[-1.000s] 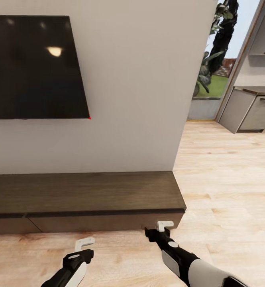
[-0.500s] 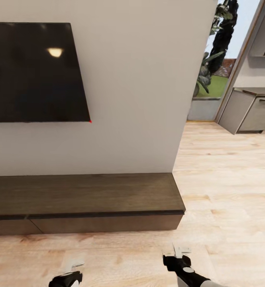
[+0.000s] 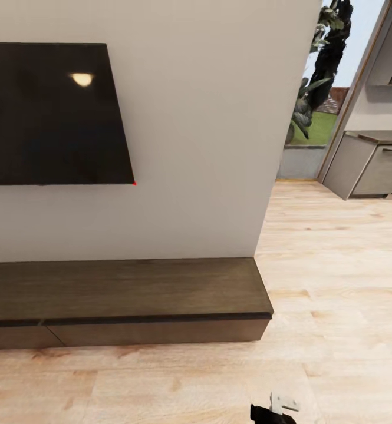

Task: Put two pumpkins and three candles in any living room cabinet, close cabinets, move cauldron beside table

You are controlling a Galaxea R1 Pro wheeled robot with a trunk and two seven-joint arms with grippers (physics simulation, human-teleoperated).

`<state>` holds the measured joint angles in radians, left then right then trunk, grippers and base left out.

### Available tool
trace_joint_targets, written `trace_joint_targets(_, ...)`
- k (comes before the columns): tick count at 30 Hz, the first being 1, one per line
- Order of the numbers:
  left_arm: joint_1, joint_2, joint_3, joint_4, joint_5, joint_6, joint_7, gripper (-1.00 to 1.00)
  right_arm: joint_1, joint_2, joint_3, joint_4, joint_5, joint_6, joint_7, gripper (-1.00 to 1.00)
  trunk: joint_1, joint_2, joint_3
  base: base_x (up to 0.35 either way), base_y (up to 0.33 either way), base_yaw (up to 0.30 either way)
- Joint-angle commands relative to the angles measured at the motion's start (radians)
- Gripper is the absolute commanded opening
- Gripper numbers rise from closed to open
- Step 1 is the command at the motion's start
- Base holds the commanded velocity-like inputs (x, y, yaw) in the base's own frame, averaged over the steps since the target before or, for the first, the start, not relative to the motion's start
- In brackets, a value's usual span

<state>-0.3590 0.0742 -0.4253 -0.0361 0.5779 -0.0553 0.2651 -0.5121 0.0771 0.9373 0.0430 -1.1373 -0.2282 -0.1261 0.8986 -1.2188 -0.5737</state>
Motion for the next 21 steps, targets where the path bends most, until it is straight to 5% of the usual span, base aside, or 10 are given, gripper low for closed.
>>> trace_joint_targets(1, 0.001, 0.000, -0.009, 0.004, 0.009, -0.002, 0.001, 1.00, 0.004, 0.001, 0.008, 0.003, -0.007, -0.003, -0.010, 1.00, -0.004, 0.007, 0.002, 0.000, 0.000, 0.000)
trace_joint_targets(21, 0.129, 0.026, -0.009, 0.018, 0.001, -0.047, -0.006, 1.00, 0.129, 0.001, 0.008, 0.003, -0.013, -0.063, -0.040, 1.00, -0.081, 0.147, 0.065, 0.000, 0.000, 0.000)
